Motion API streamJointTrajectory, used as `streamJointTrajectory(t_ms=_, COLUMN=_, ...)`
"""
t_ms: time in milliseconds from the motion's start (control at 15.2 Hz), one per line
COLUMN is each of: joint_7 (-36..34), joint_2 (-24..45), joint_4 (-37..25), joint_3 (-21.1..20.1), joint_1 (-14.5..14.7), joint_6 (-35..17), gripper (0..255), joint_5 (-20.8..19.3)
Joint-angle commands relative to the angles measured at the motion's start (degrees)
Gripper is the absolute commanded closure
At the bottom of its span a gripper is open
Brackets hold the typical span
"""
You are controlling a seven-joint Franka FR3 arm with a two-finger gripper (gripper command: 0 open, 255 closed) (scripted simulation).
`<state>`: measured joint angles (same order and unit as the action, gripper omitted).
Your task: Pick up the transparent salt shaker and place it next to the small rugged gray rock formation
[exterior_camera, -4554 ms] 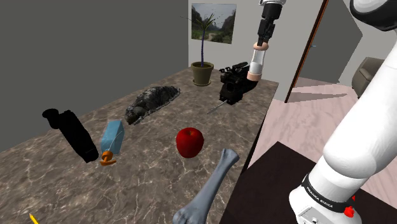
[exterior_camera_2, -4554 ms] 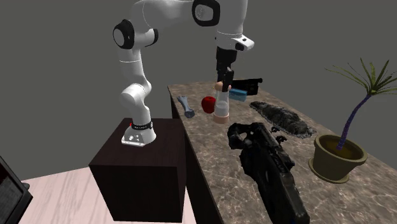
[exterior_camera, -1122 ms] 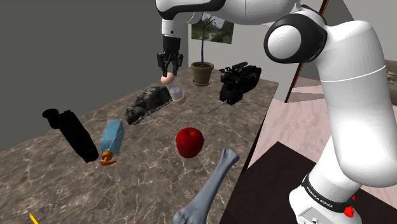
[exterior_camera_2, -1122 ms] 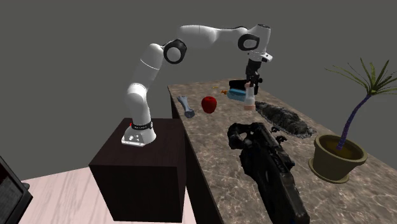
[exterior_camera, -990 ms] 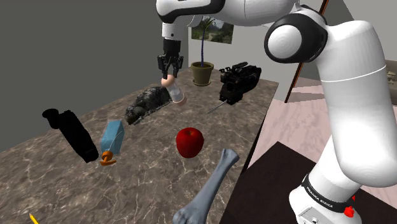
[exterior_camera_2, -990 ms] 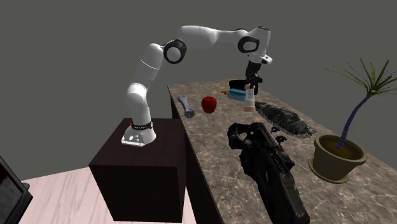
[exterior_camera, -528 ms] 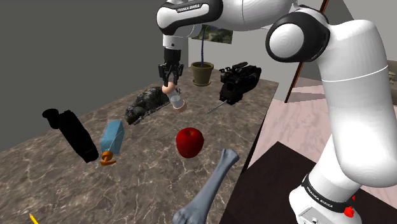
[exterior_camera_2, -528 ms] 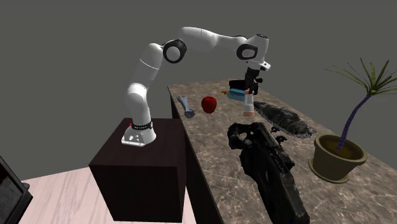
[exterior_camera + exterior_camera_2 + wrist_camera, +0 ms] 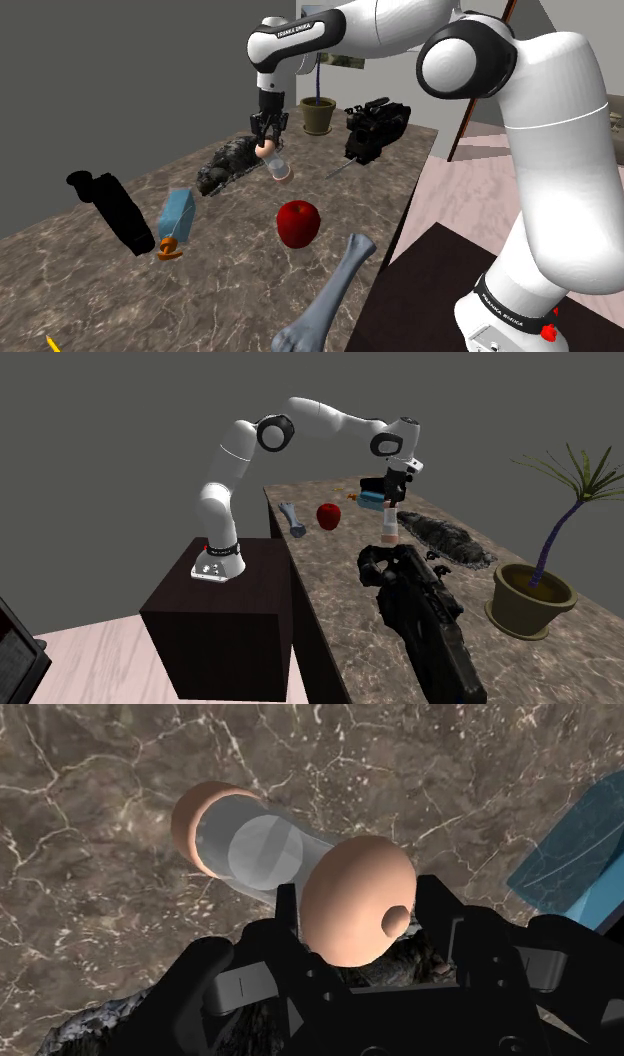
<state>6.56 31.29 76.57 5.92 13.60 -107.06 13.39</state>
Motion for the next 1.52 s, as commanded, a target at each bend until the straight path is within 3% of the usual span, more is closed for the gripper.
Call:
streamJointTrajectory(t_ms=0, joint_7=0.2, joint_2=0.3, joint_4=0.8, joint_3=0.0, joint_1=0.0, joint_6=-0.7, gripper=255, joint_5=0.0)
streamJointTrajectory(t_ms=396, joint_7=0.2, joint_2=0.3, joint_4=0.8, joint_3=0.0, joint_1=0.0, joint_6=-0.7, gripper=255, joint_5=0.0)
streamJointTrajectory(t_ms=462, joint_7=0.2, joint_2=0.3, joint_4=0.7, joint_3=0.0, joint_1=-0.1, joint_6=-0.6, gripper=0, joint_5=0.0)
streamJointTrajectory(t_ms=792, joint_7=0.2, joint_2=0.3, joint_4=0.8, joint_3=0.0, joint_1=0.0, joint_6=-0.7, gripper=0, joint_5=0.0)
streamJointTrajectory(t_ms=1056, joint_7=-0.3, joint_2=-0.3, joint_4=-5.4, joint_3=0.3, joint_1=-0.8, joint_6=6.1, gripper=0, joint_5=-0.3)
streamJointTrajectory(t_ms=1452, joint_7=-0.3, joint_2=-0.3, joint_4=-5.4, joint_3=0.3, joint_1=-0.8, joint_6=6.1, gripper=0, joint_5=-0.3)
